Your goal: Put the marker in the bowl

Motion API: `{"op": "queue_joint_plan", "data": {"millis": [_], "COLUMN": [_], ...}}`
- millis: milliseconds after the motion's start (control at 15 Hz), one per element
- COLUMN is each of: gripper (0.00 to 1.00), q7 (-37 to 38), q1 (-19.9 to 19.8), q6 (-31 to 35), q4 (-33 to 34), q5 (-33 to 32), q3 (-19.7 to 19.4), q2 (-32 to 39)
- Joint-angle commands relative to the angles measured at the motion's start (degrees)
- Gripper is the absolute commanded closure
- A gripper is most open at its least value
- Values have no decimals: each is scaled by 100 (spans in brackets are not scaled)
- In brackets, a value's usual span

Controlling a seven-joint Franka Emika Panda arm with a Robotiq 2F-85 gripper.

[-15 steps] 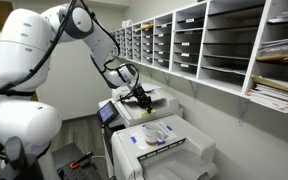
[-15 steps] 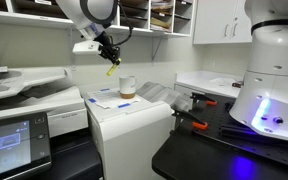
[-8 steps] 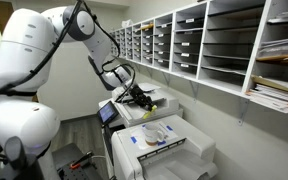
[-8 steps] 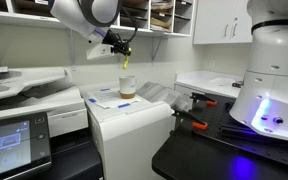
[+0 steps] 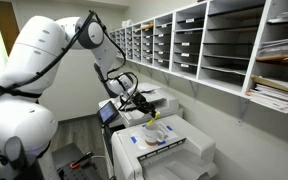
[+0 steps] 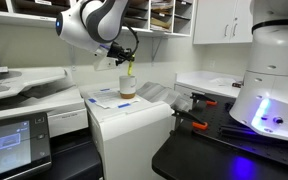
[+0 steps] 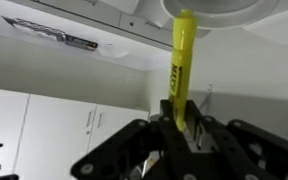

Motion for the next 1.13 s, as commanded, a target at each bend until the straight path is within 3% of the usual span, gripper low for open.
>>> {"op": "queue_joint_plan", "data": {"millis": [0, 200, 267, 400, 800, 1067], "gripper": [95, 95, 55, 47, 2, 0], "q7": [285, 218, 134, -114, -381, -1275], "q1": [-166, -233, -256, -328, -636, -901], "q6": [-253, -125, -55, 103, 947, 1928], "q4": [423, 673, 710, 664, 217, -190], "q5": [-122, -27, 49, 230, 1019, 1605], "q3": [134, 199, 256, 410, 650, 591], "q2": [433, 692, 709, 592, -396, -1007]}}
